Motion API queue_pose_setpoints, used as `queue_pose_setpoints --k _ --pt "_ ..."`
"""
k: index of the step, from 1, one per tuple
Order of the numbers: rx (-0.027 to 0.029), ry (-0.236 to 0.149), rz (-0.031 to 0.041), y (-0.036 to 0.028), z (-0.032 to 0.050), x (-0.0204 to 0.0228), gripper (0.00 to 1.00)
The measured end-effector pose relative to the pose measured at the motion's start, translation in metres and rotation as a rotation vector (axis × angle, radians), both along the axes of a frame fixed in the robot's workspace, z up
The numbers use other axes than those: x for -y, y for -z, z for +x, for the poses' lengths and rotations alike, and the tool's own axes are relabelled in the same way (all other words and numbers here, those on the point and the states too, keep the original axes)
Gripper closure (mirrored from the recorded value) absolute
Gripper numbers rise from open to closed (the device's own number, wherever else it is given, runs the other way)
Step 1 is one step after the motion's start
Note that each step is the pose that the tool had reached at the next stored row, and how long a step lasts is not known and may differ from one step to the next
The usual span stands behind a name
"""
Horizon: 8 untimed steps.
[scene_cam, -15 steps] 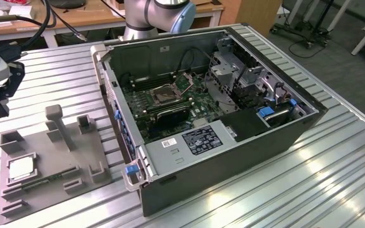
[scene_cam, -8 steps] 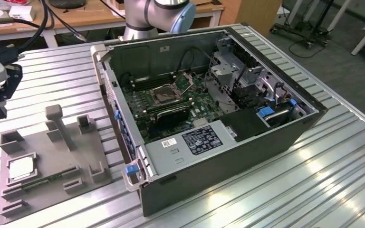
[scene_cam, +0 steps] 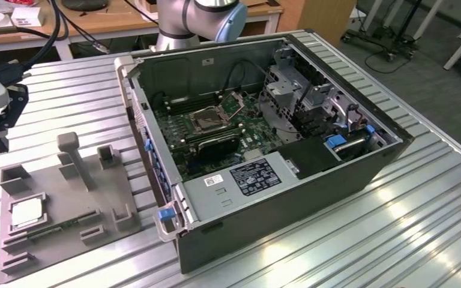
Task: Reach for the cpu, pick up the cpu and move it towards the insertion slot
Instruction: 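Reach for the cpu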
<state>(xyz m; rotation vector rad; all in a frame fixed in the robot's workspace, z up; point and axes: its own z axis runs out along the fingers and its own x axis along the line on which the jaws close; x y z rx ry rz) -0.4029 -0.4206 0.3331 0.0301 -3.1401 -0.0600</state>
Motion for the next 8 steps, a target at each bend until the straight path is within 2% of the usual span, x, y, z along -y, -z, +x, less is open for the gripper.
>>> queue_pose_setpoints --k 8 --pt "0.0001 0.000 0.0001 0.0030 0.0000 0.0000 0.90"
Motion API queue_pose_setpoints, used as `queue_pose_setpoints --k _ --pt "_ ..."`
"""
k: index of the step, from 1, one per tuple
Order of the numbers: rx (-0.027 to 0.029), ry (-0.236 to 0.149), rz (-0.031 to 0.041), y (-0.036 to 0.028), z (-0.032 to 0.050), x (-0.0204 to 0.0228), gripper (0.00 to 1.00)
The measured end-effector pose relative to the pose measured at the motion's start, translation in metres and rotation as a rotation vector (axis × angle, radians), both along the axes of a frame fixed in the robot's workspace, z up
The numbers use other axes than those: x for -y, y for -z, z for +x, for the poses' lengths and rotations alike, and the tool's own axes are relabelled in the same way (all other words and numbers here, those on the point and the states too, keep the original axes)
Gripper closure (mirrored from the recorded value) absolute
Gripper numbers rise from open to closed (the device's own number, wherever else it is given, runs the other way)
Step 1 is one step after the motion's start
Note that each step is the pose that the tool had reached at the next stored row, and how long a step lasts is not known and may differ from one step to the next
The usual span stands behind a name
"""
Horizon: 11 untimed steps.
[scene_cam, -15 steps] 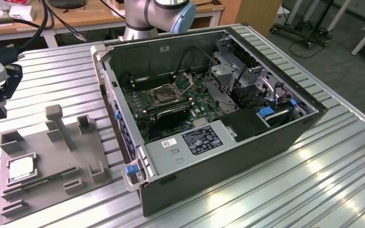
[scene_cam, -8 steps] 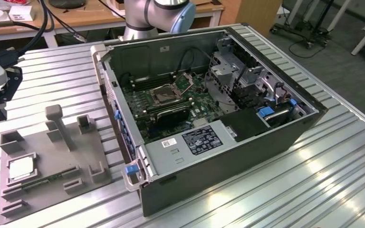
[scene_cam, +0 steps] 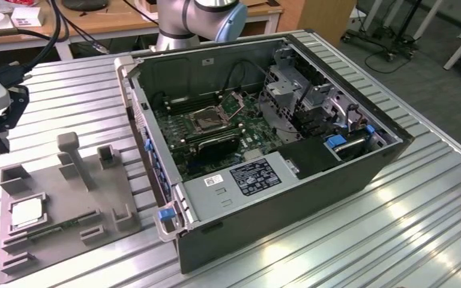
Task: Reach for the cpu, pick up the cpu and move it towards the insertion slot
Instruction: 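Reach for the cpu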
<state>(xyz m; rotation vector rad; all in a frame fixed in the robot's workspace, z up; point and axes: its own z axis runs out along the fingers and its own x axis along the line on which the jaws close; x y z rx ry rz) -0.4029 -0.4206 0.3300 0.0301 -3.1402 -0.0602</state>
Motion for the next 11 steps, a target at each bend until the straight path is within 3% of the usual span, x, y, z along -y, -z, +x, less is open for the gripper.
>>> queue_pose_setpoints --k 11 --pt "-0.0001 0.000 -0.0001 0.0080 -0.0015 0.0054 0.90"
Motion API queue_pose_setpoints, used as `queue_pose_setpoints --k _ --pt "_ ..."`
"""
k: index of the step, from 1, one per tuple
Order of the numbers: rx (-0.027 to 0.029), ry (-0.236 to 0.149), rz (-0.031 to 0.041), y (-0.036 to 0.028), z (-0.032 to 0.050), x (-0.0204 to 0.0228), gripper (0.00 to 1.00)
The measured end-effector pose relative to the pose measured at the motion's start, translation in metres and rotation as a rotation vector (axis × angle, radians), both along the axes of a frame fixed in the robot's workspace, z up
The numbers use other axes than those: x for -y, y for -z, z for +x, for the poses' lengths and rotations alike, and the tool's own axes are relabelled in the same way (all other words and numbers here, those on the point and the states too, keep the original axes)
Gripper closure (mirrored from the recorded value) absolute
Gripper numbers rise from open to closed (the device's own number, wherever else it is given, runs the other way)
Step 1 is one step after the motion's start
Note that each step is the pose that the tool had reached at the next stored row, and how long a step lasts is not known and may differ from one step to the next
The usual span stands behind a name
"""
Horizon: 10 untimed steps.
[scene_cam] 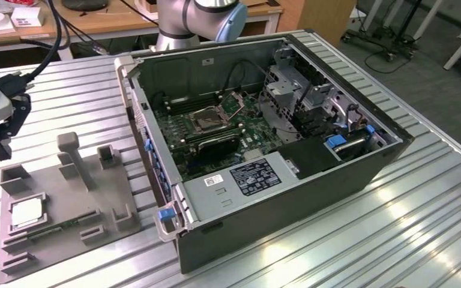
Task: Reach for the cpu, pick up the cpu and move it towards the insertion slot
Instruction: 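Reach for the cpu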
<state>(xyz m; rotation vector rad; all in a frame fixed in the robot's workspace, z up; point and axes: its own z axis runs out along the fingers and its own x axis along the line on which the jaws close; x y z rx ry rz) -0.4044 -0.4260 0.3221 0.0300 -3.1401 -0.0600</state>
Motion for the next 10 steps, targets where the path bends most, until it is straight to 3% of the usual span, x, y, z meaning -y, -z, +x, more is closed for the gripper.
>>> queue_pose_setpoints --k 10 --pt "-0.0001 0.000 0.0000 0.0102 -0.0132 0.0011 0.90"
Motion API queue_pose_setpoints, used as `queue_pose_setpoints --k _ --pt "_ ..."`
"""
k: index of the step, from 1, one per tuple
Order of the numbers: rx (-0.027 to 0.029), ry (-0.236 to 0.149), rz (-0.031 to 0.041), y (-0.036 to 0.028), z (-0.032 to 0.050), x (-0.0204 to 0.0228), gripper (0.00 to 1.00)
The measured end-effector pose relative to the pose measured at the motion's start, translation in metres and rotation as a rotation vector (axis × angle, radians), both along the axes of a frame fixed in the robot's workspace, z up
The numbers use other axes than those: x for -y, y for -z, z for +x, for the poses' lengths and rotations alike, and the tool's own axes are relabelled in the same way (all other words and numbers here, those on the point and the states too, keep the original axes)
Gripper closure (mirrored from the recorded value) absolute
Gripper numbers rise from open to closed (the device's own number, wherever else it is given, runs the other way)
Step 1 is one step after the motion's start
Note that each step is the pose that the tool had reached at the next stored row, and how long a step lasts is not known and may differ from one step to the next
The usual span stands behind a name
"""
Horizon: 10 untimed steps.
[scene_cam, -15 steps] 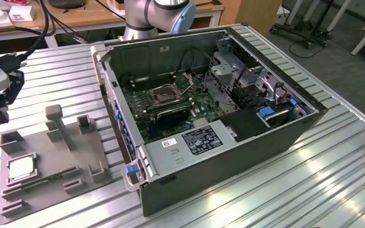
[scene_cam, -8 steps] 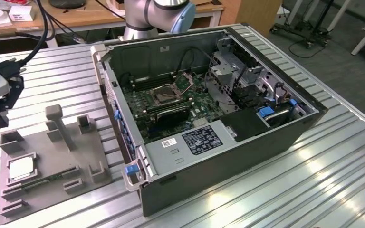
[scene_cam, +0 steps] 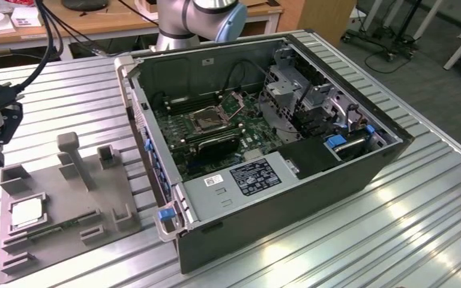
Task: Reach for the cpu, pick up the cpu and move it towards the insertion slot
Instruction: 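Reach for the cpu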
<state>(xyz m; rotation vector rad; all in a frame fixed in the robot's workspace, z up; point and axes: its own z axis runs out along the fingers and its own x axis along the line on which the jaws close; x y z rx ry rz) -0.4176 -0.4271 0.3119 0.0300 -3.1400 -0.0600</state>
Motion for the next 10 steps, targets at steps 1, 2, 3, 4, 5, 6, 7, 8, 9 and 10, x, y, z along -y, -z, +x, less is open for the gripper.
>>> queue_pose_setpoints --k 1,2,3,4,5,6,7,8,9,10 --pt "0.0001 0.000 0.0001 0.0010 -0.0012 0.0000 0.90" --pt "0.0001 0.000 0.0001 0.0020 -0.0021 0.0001 0.90" --pt "0.0002 0.000 0.0002 0.0035 -0.0029 0.0003 0.90" --pt "0.0002 0.000 0.0001 0.0051 -0.0034 0.0005 0.90" --pt "0.0001 0.000 0.0001 0.0069 -0.0039 0.0008 0.90" --pt "0.0000 0.000 0.0000 0.0086 -0.0041 0.0010 0.90" --pt "0.0001 0.000 0.0001 0.0104 -0.0043 0.0013 0.90" --pt "0.0001 0.000 0.0001 0.0122 -0.0044 0.0017 0.90" --pt "0.0001 0.000 0.0001 0.0140 -0.0044 0.0024 0.90" --pt "-0.0001 0.000 -0.0001 0.0153 -0.0045 0.0033 0.90"
